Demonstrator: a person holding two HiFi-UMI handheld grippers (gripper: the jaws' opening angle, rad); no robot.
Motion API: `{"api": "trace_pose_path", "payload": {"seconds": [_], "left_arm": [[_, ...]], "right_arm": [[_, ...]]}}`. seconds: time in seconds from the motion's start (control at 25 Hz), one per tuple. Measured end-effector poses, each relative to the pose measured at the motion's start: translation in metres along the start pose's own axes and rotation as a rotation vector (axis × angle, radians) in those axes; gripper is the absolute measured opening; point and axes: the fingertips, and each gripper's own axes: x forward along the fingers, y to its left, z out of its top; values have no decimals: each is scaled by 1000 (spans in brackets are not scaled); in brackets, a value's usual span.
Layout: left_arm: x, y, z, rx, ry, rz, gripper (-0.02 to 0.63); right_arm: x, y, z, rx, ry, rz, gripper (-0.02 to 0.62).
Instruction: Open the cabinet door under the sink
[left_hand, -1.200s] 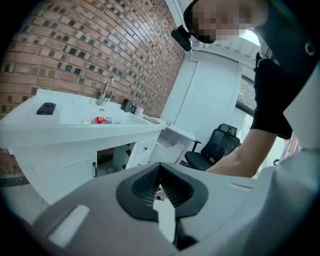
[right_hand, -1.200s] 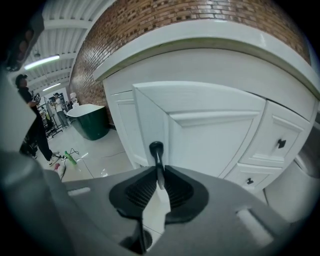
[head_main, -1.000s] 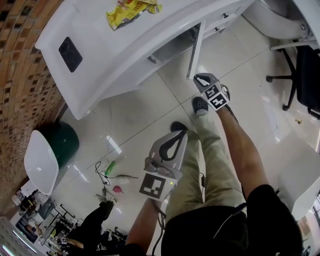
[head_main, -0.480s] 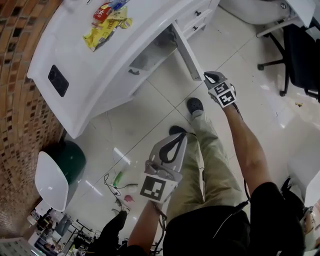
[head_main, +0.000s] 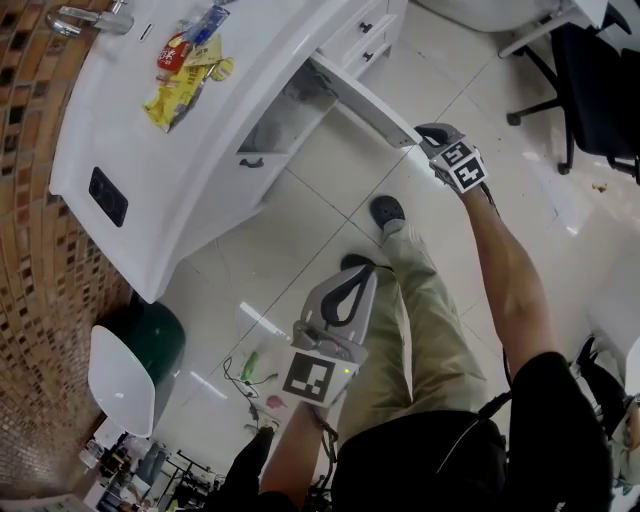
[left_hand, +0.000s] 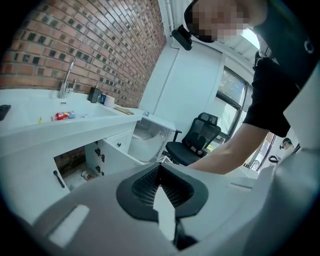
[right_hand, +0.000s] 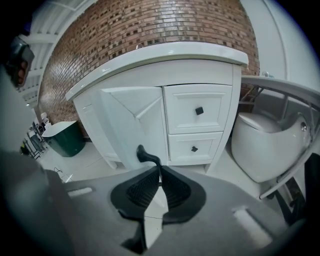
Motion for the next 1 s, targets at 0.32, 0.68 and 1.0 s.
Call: {"api": "trace_pose_path", "payload": {"seconds": [0.32,0.68,1.0], "left_arm": [[10,13,4,2,-2,8,17],[-9,16,18,30,-38,22,17],[-71,-9,36,81,-96,59,17]], "right_arm": [[-1,-11,2,11,-11,44,6],[-65,13,-27,151,-57,-51,5],[-178,154,32,182,-243,143,-8]]}}
